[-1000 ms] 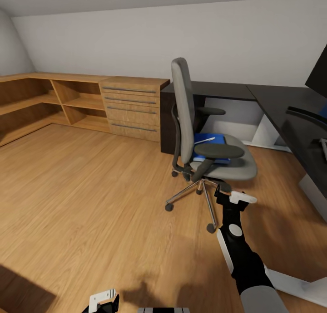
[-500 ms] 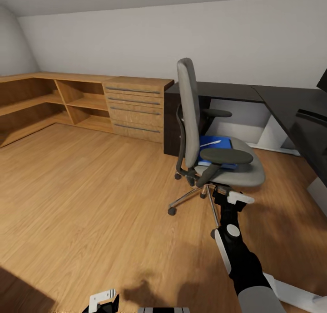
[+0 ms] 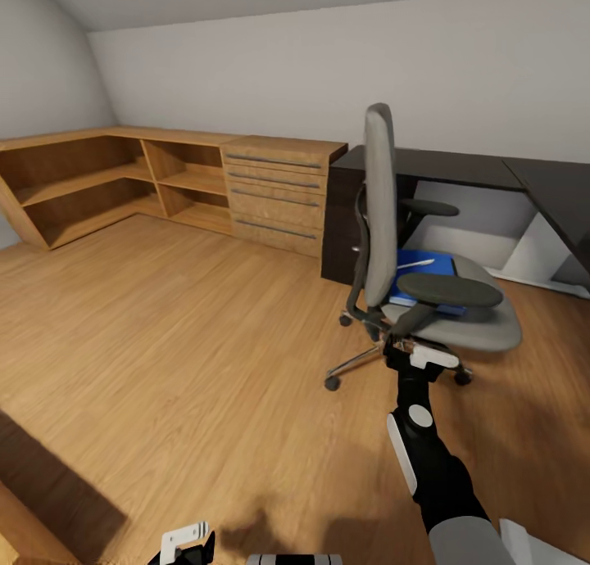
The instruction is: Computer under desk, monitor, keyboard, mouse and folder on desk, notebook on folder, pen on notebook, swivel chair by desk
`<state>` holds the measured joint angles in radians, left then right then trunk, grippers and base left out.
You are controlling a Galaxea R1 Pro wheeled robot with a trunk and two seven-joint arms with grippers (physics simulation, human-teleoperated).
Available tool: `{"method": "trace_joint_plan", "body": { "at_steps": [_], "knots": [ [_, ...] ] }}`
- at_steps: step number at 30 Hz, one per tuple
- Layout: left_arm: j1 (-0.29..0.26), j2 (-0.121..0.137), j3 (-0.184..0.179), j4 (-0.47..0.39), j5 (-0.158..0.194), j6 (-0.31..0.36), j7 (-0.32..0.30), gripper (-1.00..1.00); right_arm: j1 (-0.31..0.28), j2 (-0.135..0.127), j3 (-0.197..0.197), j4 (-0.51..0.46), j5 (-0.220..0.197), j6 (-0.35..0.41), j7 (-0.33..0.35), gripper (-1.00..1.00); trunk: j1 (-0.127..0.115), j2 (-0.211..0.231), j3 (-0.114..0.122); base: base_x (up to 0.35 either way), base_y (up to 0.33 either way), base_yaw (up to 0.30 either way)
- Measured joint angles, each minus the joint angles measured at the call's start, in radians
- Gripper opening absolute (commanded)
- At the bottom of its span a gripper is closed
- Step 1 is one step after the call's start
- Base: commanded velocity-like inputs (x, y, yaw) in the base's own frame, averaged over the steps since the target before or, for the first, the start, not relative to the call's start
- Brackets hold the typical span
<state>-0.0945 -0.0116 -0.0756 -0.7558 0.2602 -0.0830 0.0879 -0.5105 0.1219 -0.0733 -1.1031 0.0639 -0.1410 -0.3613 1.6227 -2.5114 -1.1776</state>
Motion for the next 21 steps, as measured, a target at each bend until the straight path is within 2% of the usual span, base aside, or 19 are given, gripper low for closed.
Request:
{"method": "trace_joint_plan", "body": {
  "at_steps": [7, 15, 21],
  "knots": [
    [0.000, 0.000, 0.000, 0.000, 0.000, 0.000, 0.000, 1.00, 0.000, 0.000, 0.000, 0.000, 0.000, 0.000, 0.000, 1.00, 0.000, 0.000, 0.000, 0.000, 0.000, 0.142],
    [0.000, 0.000, 0.000, 0.000, 0.000, 0.000, 0.000, 1.00, 0.000, 0.000, -0.001, -0.003, 0.000, 0.000, -0.001, 1.00, 0.000, 0.000, 0.000, 0.000, -0.003, 0.019],
    [0.000, 0.000, 0.000, 0.000, 0.000, 0.000, 0.000, 1.00, 0.000, 0.000, -0.002, -0.013, 0.000, 0.000, -0.001, 1.00, 0.000, 0.000, 0.000, 0.000, -0.095, 0.002]
  ]
}}
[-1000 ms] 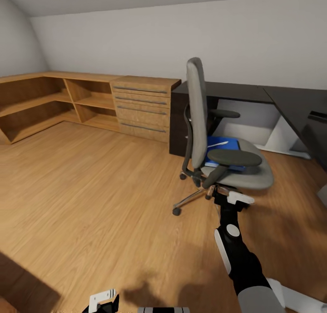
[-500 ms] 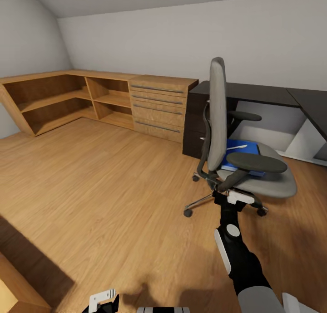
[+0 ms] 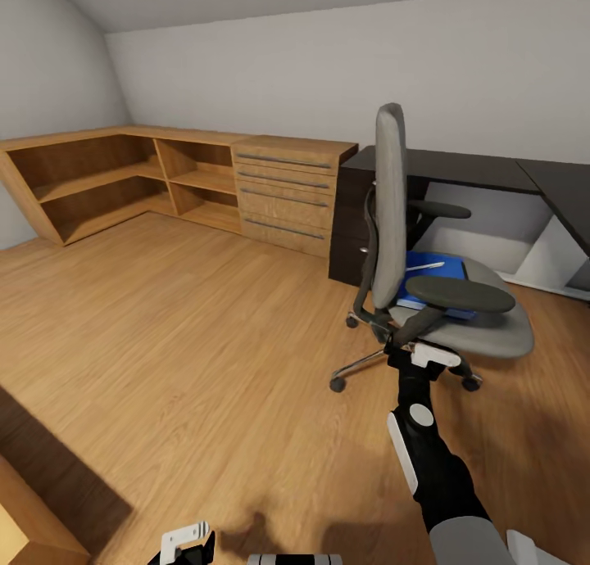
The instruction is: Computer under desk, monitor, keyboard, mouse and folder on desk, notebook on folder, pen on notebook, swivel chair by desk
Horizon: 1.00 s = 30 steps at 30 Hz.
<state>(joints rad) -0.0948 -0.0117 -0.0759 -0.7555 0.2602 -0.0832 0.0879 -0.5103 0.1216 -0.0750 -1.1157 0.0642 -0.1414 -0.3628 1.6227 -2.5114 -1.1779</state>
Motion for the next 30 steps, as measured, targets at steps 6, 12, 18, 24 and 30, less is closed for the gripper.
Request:
{"method": "trace_joint_plan", "body": {
  "at_steps": [6, 12, 18, 24, 30],
  "knots": [
    [0.000, 0.000, 0.000, 0.000, 0.000, 0.000, 0.000, 1.00, 0.000, 0.000, 0.000, -0.002, 0.001, 0.000, -0.002, 1.00, 0.000, 0.000, 0.000, 0.000, -0.026, 0.000],
    [0.000, 0.000, 0.000, 0.000, 0.000, 0.000, 0.000, 1.00, 0.000, -0.001, 0.000, -0.003, 0.001, -0.005, -0.003, 1.00, 0.000, 0.000, 0.000, -0.011, -0.020, 0.000],
    [0.000, 0.000, 0.000, 0.001, 0.000, 0.000, 0.000, 1.00, 0.000, 0.000, 0.000, -0.003, 0.001, -0.006, -0.003, 1.00, 0.000, 0.000, 0.000, -0.087, -0.135, 0.000],
    [0.000, 0.000, 0.000, 0.000, 0.000, 0.000, 0.000, 1.00, 0.000, -0.001, 0.000, -0.003, 0.001, -0.006, -0.003, 1.00, 0.000, 0.000, 0.000, -0.059, -0.098, 0.000],
    [0.000, 0.000, 0.001, 0.000, 0.000, 0.000, 0.000, 1.00, 0.000, -0.001, -0.001, -0.003, 0.001, -0.006, -0.003, 1.00, 0.000, 0.000, 0.000, -0.008, -0.014, 0.000]
  ]
}}
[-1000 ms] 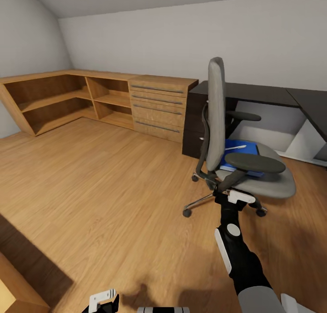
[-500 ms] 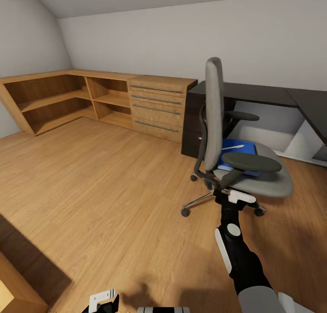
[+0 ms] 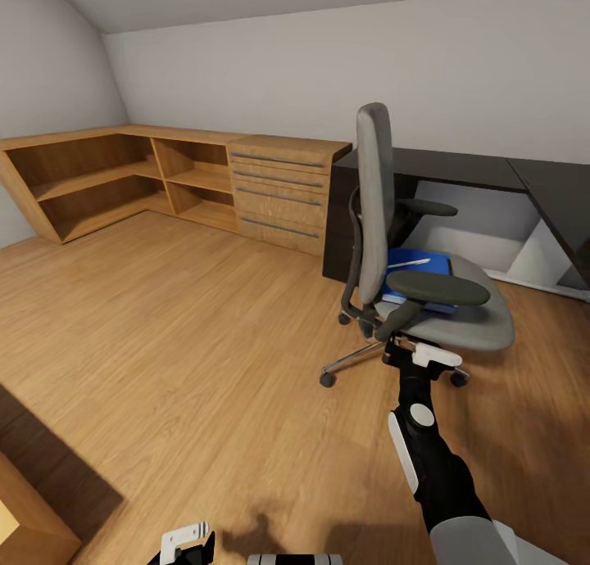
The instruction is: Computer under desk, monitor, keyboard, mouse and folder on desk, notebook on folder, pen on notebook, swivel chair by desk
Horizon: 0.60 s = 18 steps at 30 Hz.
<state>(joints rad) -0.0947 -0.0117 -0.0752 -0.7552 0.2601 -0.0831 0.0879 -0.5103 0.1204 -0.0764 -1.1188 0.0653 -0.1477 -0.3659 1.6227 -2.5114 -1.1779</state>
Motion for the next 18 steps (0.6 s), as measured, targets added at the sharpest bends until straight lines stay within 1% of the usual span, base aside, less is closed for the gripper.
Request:
{"method": "trace_joint_plan", "body": {
  "at_steps": [4, 10, 18],
  "knots": [
    [0.000, 0.001, 0.000, 0.000, 0.000, 0.000, 0.000, 1.00, 0.000, 0.000, 0.000, 0.000, 0.000, 0.000, 0.000, 1.00, 0.000, 0.000, 0.000, -0.001, -0.017, 0.000],
    [0.000, 0.001, 0.000, 0.000, 0.000, 0.000, 0.000, 1.00, 0.000, 0.000, 0.000, 0.000, 0.000, 0.000, 0.000, 1.00, 0.000, 0.000, 0.000, 0.000, -0.132, 0.000],
    [0.000, 0.001, 0.001, 0.000, 0.000, 0.000, 0.001, 1.00, 0.000, 0.000, 0.000, -0.001, 0.000, 0.000, 0.000, 1.00, 0.000, 0.000, 0.000, 0.000, -0.024, 0.000]
  ]
}}
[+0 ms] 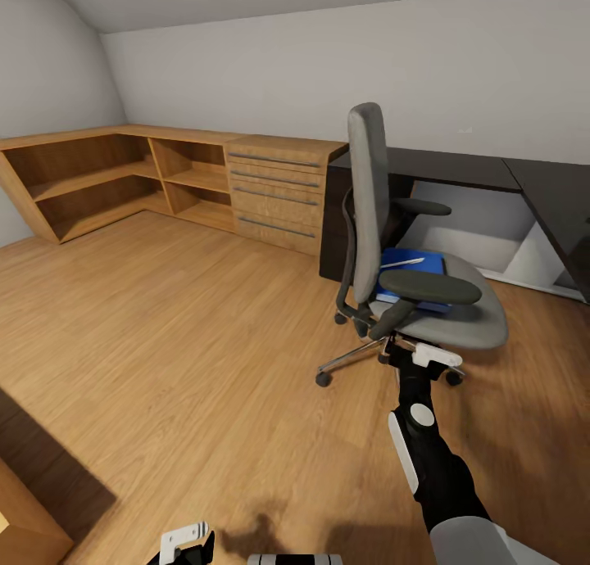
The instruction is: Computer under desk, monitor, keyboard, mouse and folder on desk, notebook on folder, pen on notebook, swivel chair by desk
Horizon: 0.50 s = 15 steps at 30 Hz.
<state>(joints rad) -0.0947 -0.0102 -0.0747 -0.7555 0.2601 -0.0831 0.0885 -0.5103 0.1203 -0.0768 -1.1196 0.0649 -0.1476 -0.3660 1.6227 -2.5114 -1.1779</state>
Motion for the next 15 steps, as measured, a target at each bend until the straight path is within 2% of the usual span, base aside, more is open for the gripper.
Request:
{"method": "trace_joint_plan", "body": {
  "at_steps": [8, 15],
  "knots": [
    [0.000, 0.000, 0.000, 0.000, 0.000, 0.000, 0.000, 1.00, 0.000, 0.000, -0.001, -0.005, 0.000, 0.000, 0.000, 1.00, 0.000, 0.000, 0.000, 0.093, -0.076, 0.000],
    [0.000, 0.000, 0.000, 0.000, 0.000, 0.000, 0.001, 1.00, 0.000, 0.000, -0.001, -0.007, 0.000, 0.000, -0.001, 1.00, 0.000, 0.000, 0.000, 0.016, -0.010, 0.000]
  ]
}}
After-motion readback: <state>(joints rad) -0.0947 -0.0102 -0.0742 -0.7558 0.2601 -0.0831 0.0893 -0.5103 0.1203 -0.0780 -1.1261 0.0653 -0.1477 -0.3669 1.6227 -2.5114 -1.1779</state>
